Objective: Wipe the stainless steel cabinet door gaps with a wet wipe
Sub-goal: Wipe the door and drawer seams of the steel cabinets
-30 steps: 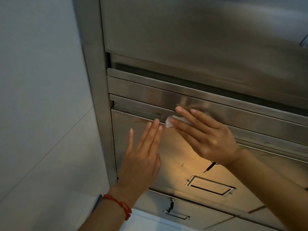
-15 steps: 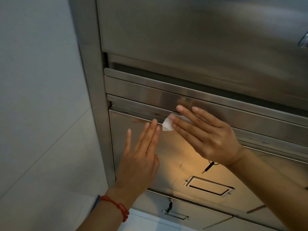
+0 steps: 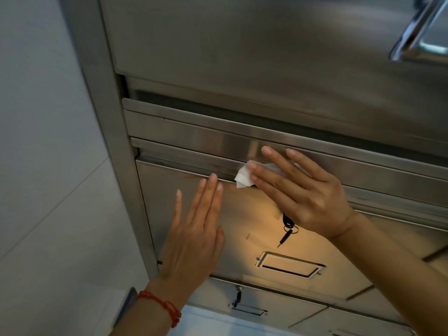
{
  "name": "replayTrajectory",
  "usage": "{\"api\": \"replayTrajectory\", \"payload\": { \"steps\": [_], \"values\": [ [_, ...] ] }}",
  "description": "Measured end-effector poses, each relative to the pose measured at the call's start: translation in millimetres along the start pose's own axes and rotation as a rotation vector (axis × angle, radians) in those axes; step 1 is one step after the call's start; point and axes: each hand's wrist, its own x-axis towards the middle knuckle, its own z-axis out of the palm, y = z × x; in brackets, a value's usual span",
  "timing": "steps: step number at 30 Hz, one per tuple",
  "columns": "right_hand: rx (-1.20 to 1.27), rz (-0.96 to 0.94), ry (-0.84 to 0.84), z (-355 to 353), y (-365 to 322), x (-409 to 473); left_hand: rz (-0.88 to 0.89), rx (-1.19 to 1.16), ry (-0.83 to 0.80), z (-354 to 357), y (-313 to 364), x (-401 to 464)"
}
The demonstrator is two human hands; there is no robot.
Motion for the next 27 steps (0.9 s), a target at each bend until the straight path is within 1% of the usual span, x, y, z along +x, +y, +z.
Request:
{"api": "replayTrajectory", "payload": {
  "steps": [13, 21, 27],
  "values": [
    [-0.016, 0.068, -0.017, -8, 3, -25, 0.059, 0.003, 0.020, 4, 18, 7],
    [-0.051, 0.074, -0.012, -11, 7, -40, 0.092, -0.018, 0.044, 5, 31, 9],
    [-0.072, 0.078, -0.020, -15, 9, -50, 0.118, 0.009, 0.038, 3, 41, 13]
  ]
}}
